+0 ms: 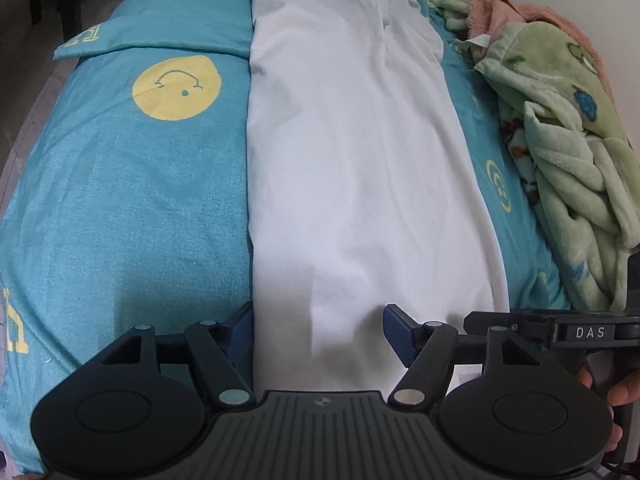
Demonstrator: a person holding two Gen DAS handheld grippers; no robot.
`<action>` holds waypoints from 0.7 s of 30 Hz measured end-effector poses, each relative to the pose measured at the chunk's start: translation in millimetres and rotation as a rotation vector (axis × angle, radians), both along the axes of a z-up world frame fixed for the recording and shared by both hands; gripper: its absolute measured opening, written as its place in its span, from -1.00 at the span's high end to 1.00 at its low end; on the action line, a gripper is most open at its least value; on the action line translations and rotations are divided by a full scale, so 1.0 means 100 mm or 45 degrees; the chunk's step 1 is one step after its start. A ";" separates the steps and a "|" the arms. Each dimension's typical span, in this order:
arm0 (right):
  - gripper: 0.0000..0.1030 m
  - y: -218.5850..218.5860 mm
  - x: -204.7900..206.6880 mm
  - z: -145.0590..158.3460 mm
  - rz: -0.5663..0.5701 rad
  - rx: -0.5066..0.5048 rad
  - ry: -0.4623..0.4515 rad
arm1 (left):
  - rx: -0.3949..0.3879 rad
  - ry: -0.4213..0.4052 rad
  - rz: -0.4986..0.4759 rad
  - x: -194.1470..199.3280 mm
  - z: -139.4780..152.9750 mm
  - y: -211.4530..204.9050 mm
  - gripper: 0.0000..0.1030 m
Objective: Fold clothes
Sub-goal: 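Grasp the shirt hem with the left gripper while the right gripper grasps beside it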
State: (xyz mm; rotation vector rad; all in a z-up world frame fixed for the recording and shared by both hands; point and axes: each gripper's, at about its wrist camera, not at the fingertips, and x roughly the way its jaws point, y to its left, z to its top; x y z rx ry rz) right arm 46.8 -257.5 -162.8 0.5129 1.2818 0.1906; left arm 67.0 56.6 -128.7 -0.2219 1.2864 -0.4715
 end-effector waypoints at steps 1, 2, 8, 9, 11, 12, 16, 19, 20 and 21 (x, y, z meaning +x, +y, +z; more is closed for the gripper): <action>-0.23 0.02 -0.02 0.01 0.011 0.000 0.002 | -0.001 0.001 -0.006 -0.01 0.00 0.00 -0.35; -0.23 0.04 -0.04 0.01 0.024 0.005 0.006 | -0.002 0.003 -0.014 -0.01 0.00 -0.01 -0.35; -0.22 0.14 -0.15 0.04 0.060 -0.002 0.020 | -0.021 0.067 -0.120 -0.09 -0.03 -0.10 -0.33; -0.22 0.15 -0.17 0.04 0.061 0.000 0.025 | -0.020 0.083 -0.139 -0.10 -0.03 -0.11 -0.33; -0.22 0.18 -0.21 0.04 0.068 0.001 0.026 | -0.017 0.114 -0.167 -0.12 -0.05 -0.14 -0.33; -0.15 0.19 -0.23 0.05 0.072 -0.009 0.017 | -0.015 0.132 -0.177 -0.12 -0.06 -0.15 -0.32; 0.05 0.20 -0.23 0.05 0.069 -0.054 0.004 | -0.005 0.210 -0.250 -0.16 -0.09 -0.23 -0.19; 0.33 0.23 -0.23 0.04 0.097 -0.094 -0.006 | 0.014 0.230 -0.275 -0.17 -0.11 -0.27 -0.03; 0.38 0.24 -0.24 0.04 0.112 -0.113 -0.013 | 0.018 0.236 -0.276 -0.16 -0.11 -0.28 0.06; 0.47 0.26 -0.24 0.05 0.129 -0.130 -0.023 | 0.025 0.242 -0.276 -0.16 -0.12 -0.30 0.16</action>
